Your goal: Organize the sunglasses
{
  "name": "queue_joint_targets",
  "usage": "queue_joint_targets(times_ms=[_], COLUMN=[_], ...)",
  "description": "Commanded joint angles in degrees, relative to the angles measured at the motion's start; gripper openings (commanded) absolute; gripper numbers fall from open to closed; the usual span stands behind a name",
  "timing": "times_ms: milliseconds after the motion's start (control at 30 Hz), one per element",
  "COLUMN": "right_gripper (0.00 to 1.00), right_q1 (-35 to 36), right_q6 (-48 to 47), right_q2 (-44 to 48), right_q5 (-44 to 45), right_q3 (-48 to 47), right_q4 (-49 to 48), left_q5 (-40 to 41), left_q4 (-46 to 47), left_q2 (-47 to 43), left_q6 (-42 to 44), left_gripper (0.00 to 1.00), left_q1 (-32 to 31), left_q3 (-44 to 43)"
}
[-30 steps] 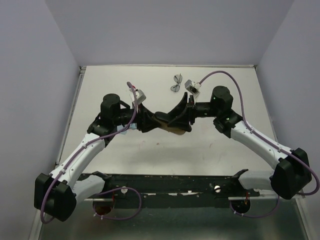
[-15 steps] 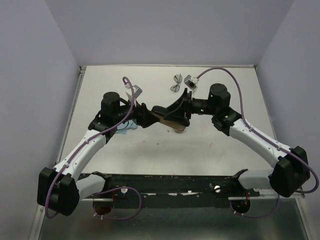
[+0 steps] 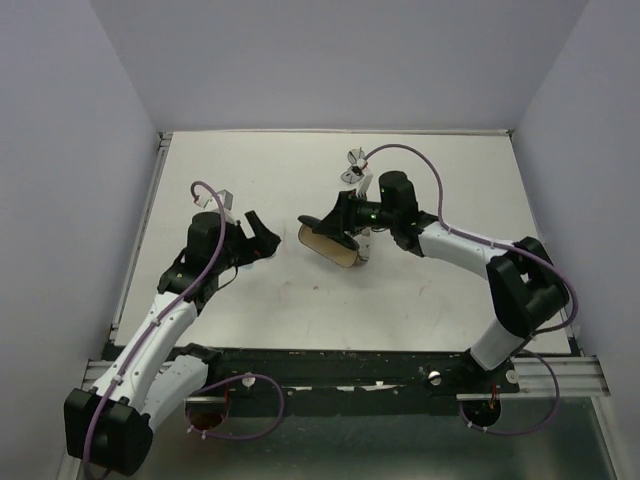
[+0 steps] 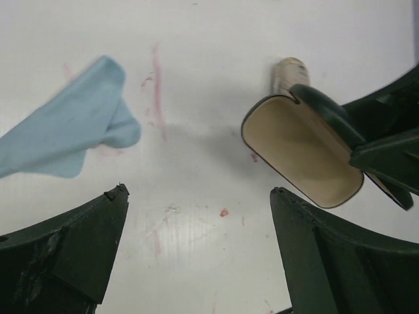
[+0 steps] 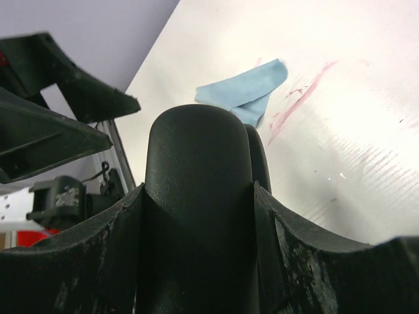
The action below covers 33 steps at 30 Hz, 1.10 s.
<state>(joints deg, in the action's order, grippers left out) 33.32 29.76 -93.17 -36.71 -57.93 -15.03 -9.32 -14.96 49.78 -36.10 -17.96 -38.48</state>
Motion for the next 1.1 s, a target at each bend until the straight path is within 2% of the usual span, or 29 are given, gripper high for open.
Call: queue_joint_targets(times_ms=[0, 167, 333, 533, 733, 867, 1000, 1067], right_gripper=[0.01, 0.01, 0.01, 0.08, 0.15, 0.27, 0.47, 0.55], right_q1=[0.08, 0.08, -0.10, -1.50, -3.70, -3.70, -3.79, -3.79], right_q6=[7.59, 8.74, 8.30, 10.57, 15.85, 16.04, 13.49, 12.26], right_q2=[-7.01, -16.24, -21.09, -26.79, -34.35, -36.38, -36.74, -35.95], right_q5=[2.79, 1.55, 0.68, 0.24, -9.16, -10.75, -9.18, -7.95], right_q3=[0.63, -3.32, -5.96, -8.77, -15.01, -17.21, -18.62, -18.80], right_q4=[-13.87, -17.58, -19.24, -24.69, -30.05, -28.84, -24.71, -22.78], left_q5=[8.79, 7.74, 6.60, 7.04, 7.74, 4.41, 2.99, 3.43], left_q4=[-6.57, -4.64, -5.08, -5.87, -5.78, -4.12, -2.44, -2.53], left_q2=[-0.47, -1.53, -0.04, 3.56, 7.43, 10.86, 14.02, 16.13], left_q6=[-7.23, -7.32, -6.62, -7.06, -6.80, -6.88, -7.67, -8.37], left_gripper=[0.99, 0.99, 0.99, 0.99, 0.99, 0.98, 0.93, 0.87], left_q1=[3.80, 7.05, 9.16, 10.57, 13.03, 15.49, 16.20, 16.29], left_q3=[2.97, 6.22, 7.01, 7.19, 6.93, 6.66, 6.05, 5.35])
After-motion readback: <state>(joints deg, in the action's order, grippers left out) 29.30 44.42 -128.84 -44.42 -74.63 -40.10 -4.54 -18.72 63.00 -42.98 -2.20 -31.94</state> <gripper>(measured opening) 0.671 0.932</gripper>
